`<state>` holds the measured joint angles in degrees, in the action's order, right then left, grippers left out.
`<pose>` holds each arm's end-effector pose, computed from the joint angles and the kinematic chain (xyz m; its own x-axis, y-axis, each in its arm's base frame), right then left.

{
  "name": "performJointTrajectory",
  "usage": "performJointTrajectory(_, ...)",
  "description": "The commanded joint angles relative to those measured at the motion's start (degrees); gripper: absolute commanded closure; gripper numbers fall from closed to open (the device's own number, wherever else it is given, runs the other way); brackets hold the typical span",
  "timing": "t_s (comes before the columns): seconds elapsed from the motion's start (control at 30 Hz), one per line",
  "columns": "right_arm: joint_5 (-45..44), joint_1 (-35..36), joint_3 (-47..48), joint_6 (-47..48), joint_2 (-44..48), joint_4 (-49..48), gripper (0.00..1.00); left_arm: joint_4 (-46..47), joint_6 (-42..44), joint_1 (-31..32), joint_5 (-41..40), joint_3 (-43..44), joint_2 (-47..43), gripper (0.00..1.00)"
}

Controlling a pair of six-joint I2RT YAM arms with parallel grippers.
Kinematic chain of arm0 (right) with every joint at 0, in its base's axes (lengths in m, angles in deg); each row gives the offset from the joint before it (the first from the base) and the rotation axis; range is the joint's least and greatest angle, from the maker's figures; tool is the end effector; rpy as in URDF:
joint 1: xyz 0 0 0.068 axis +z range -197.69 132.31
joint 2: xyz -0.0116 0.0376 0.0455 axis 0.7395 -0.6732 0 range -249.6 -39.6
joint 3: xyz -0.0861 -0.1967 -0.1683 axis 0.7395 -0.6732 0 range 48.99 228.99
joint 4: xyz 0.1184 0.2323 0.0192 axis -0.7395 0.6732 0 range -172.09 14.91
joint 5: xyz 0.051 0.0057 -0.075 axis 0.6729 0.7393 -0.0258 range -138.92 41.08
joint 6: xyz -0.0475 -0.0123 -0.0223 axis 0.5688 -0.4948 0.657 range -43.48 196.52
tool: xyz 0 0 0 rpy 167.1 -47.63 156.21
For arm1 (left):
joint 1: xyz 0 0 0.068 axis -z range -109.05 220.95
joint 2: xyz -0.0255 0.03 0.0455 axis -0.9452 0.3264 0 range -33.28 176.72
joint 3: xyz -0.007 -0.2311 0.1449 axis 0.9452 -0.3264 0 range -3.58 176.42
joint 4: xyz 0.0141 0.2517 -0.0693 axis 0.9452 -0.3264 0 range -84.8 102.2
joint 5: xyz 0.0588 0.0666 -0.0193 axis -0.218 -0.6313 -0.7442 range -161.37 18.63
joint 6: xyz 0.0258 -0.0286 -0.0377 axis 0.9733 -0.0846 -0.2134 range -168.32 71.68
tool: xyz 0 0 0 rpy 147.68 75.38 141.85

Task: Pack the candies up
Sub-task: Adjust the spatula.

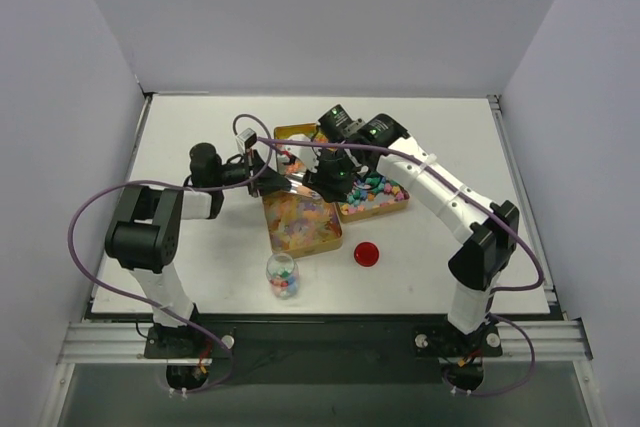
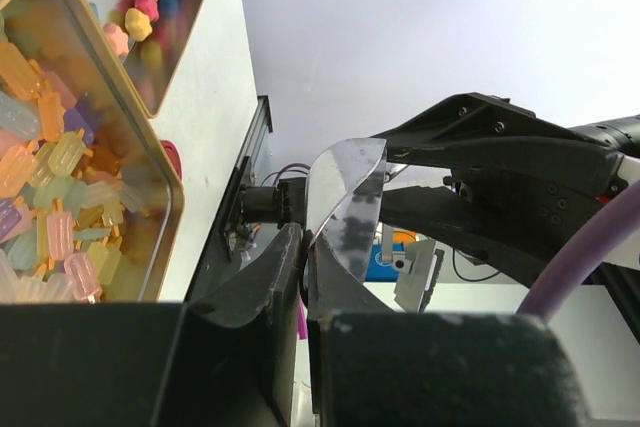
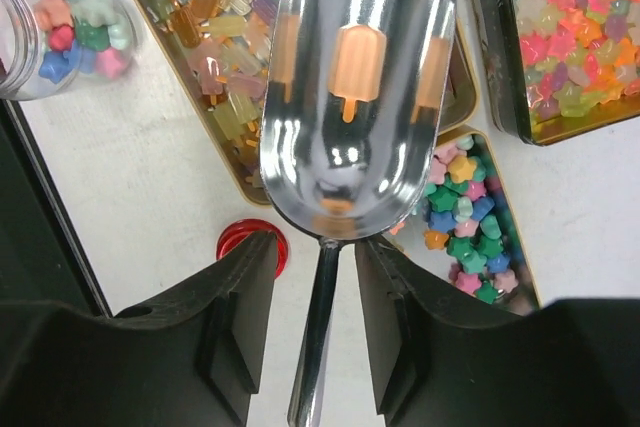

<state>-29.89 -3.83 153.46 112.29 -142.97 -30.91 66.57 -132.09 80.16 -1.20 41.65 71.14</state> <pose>0.2759 0.2814 0.3525 0.0223 -0.7450 -0.6667 -0.9771 0.1250 -0.1723 0.3387 -0.0888 0.1823 -0.9828 -0.1824 -0.0294 0.0237 0.0334 -0.9992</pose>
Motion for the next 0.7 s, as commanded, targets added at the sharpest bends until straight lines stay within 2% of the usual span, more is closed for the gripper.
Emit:
performJointTrajectory(0.0, 5.58, -0.88, -1.02, -3.42, 2.47, -1.34, 0.6, 11.72, -5.53, 0.28, 1.11, 1.7, 0.78, 1.0)
performJointTrajectory(0.23, 3.14, -1.58, -0.75, -4.13, 1.86, -0.99, 0.64, 12.25, -5.71, 0.19, 1.02, 2.32, 1.22, 1.0)
performJointTrajectory(0.37, 0.31, -2.72, -0.05, -4.04, 1.24, 0.15, 0.66, 9.18, -3.08, 0.1, 1.02, 1.97, 0.61, 1.0)
performJointTrajectory(0.67, 0.57, -5.27, 1.09, -3.16, 1.24, 2.43, 0.83, 4.08, 0.97, 0.02, 0.58, 2.58, 0.43, 1.0)
